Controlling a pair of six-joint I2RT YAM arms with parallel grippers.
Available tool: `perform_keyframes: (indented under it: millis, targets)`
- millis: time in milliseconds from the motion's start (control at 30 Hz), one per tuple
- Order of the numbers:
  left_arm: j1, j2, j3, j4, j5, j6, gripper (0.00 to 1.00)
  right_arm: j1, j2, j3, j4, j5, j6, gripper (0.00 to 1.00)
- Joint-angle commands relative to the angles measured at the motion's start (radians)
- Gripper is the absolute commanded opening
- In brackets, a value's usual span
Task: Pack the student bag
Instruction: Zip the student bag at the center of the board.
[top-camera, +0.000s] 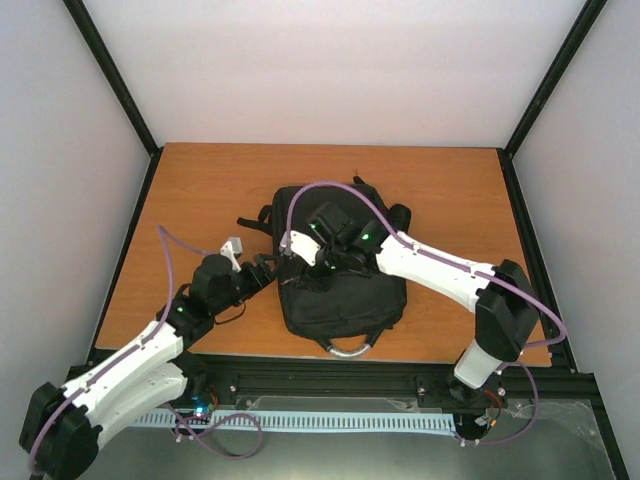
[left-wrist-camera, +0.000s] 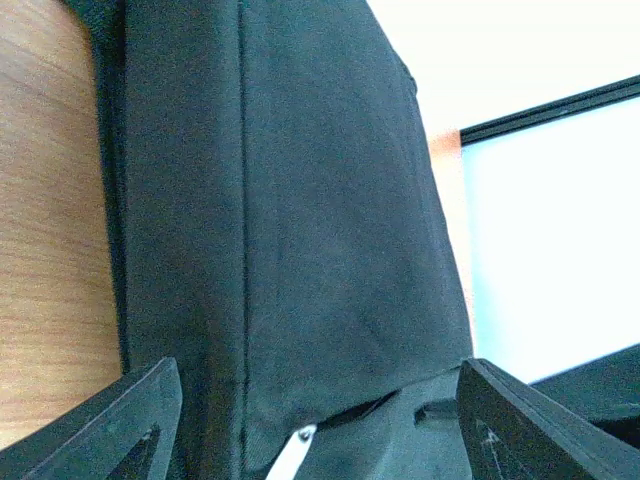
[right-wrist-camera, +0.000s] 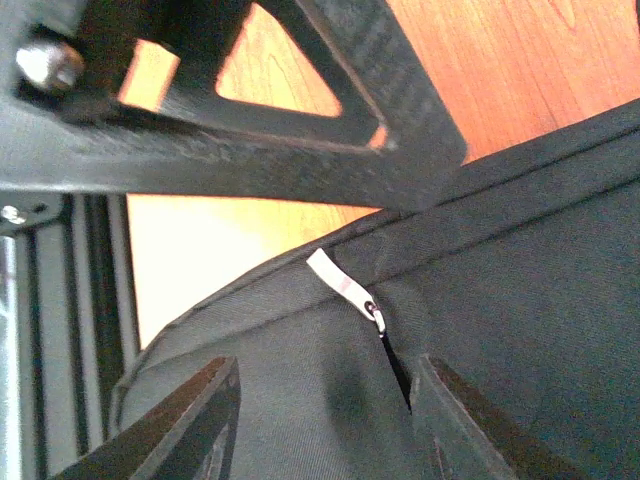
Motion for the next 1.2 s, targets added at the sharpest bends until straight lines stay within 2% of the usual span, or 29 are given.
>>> perform_keyframes:
  millis: [0,200,467,533,667,800,833,933,1033,1167]
  targets:
    - [0.004,-0.107,-0.067,-0.131,-0.041,-0.033,0.77,0.065,0.026,0.024,0.040,0.155,-0.103,0.49]
    - [0.004,-0.210,-0.135,-0.197,-0.044,-0.077,0.64,0.151,0.066,0.047,0.068,0.290,-0.160,0.54]
    - [0.004,-0.189,-0.175,-0.140,0.003,-0.095,0.56,0.213,0.166,0.108,0.076,0.468,-0.163,0.52]
    - [0.003,-0.194,-0.175,-0.139,-0.003,-0.092,0.55,0.214,0.191,0.126,0.079,0.498,-0.153,0.49]
    - [0.004,-0.203,-0.172,-0.144,-0.012,-0.089,0.55,0.215,0.217,0.150,0.071,0.565,-0.109,0.36]
    - [0.004,-0.200,-0.171,-0.137,-0.017,-0.087,0.55,0.214,0.216,0.155,0.061,0.596,-0.068,0.30]
    - [0.004,-0.198,-0.171,-0.134,-0.018,-0.087,0.55,0.214,0.216,0.154,0.054,0.594,-0.061,0.26]
    - [0.004,-0.188,-0.171,-0.121,-0.024,-0.088,0.55,0.214,0.213,0.145,0.043,0.598,-0.037,0.04]
    - [0.003,-0.173,-0.168,-0.098,-0.027,-0.091,0.57,0.202,0.184,0.123,0.047,0.596,0.013,0.03]
    - [0.004,-0.125,-0.142,-0.058,-0.038,-0.082,0.69,0.146,0.094,0.057,0.081,0.461,0.129,0.03]
